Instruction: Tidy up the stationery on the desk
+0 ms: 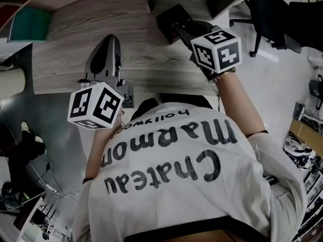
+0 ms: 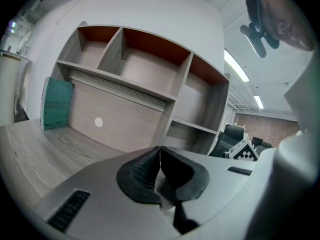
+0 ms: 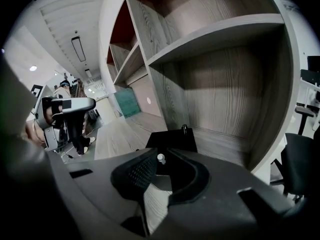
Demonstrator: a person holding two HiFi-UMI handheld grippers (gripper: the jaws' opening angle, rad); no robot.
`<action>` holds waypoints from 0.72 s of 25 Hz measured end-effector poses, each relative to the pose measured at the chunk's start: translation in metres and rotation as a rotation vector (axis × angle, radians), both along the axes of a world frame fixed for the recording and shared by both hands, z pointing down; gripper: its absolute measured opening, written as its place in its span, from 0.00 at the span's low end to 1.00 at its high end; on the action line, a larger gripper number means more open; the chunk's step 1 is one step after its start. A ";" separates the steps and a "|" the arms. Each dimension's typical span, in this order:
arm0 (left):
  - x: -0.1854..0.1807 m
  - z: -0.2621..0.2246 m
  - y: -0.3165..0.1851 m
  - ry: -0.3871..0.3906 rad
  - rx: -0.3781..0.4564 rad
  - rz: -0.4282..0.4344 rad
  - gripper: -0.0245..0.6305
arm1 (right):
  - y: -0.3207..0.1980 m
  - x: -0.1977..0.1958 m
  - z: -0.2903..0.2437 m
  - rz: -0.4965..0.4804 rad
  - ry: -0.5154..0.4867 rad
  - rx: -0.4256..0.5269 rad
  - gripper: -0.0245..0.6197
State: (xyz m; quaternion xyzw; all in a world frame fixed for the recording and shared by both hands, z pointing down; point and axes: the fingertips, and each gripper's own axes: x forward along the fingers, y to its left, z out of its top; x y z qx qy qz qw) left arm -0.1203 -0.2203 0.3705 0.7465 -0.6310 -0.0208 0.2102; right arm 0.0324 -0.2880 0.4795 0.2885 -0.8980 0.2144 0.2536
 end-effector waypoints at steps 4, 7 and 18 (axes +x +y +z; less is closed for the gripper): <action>-0.003 -0.013 0.004 0.004 0.031 0.007 0.06 | -0.003 0.000 0.003 0.036 -0.002 -0.012 0.14; -0.007 -0.025 0.009 -0.003 0.048 0.005 0.06 | -0.003 0.003 0.004 0.073 -0.009 -0.033 0.15; -0.025 -0.063 0.039 0.037 0.151 0.013 0.06 | -0.005 0.013 -0.043 0.224 -0.098 0.027 0.16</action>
